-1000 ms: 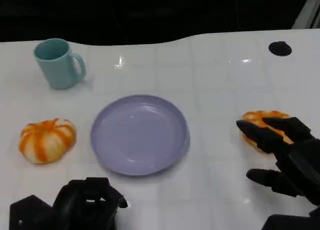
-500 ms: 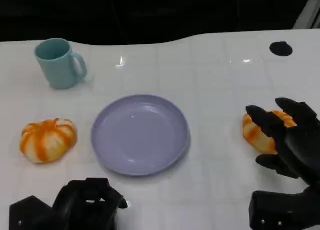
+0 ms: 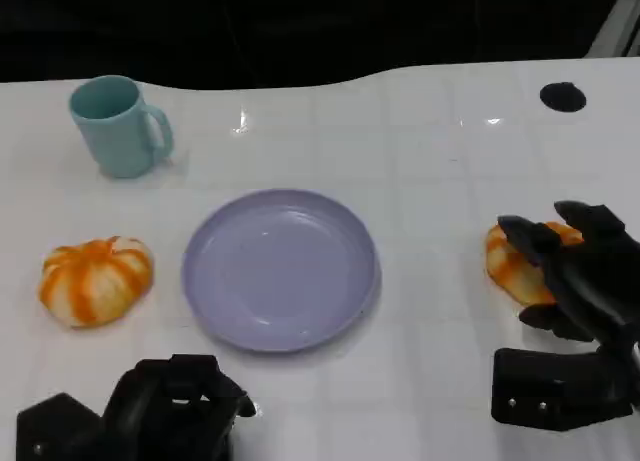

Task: Grasp the bread from the table and place it into the plate.

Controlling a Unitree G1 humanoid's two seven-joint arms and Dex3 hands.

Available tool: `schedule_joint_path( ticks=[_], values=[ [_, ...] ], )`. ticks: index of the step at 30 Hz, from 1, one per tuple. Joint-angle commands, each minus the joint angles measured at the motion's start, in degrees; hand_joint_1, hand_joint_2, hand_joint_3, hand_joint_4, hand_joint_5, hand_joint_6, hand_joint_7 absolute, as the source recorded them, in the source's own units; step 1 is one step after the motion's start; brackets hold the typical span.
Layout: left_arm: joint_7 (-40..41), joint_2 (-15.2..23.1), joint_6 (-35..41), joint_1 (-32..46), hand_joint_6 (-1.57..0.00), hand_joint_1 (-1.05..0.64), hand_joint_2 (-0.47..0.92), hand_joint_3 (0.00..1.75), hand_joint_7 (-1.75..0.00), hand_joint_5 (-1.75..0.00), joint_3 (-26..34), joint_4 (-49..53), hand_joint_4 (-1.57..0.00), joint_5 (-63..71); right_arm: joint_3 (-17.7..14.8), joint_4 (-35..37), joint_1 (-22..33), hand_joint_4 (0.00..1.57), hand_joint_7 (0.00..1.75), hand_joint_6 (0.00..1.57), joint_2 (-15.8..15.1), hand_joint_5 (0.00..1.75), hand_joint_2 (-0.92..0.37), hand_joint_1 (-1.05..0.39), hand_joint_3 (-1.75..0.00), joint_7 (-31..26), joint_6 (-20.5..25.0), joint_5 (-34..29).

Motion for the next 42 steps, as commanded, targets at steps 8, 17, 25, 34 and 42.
schedule_joint_path(
  ticks=[8,17,25,34,42],
  values=[
    [0.38,0.64,0.62,1.19,-1.43,-1.05,0.59,0.58,-0.71,-1.23,0.34,-1.14,-1.57,-0.36,4.24,15.61,-8.22,0.0,0.0,0.23,1.35,0.3,-0.9,-0.61,-0.01,-3.08,1.44,3.36],
    [0.52,0.57,0.18,1.45,-1.43,-1.05,0.59,0.59,-0.72,-1.23,0.23,-1.35,-1.57,-0.04,4.99,28.67,-12.79,0.89,0.14,1.04,2.62,1.05,-0.92,-0.19,-0.04,-15.62,-7.72,8.3],
    [0.49,0.53,0.37,1.33,-1.43,-1.05,0.58,0.59,-0.72,-1.23,0.24,-1.31,-1.57,-0.17,7.81,33.87,-14.75,0.86,1.61,0.7,2.23,1.74,-0.89,-0.19,-0.1,-23.57,-11.68,8.13],
    [0.73,0.41,0.3,1.37,-1.43,-1.05,0.58,0.6,-0.73,-1.24,0.15,-1.5,-1.57,0.06,9.12,33.93,-14.83,0.88,1.75,0.65,2.07,1.75,-0.43,-0.21,-0.94,-29.04,-12.36,8.12],
    [0.66,0.43,0.19,1.19,-1.44,-1.05,0.59,0.6,-0.73,-1.23,0.18,-1.11,-1.57,0.11,10.38,31.8,-14.18,0.96,1.74,0.71,2.02,1.75,-0.33,-0.19,-1.03,-34.66,-15.66,7.72]
  ],
)
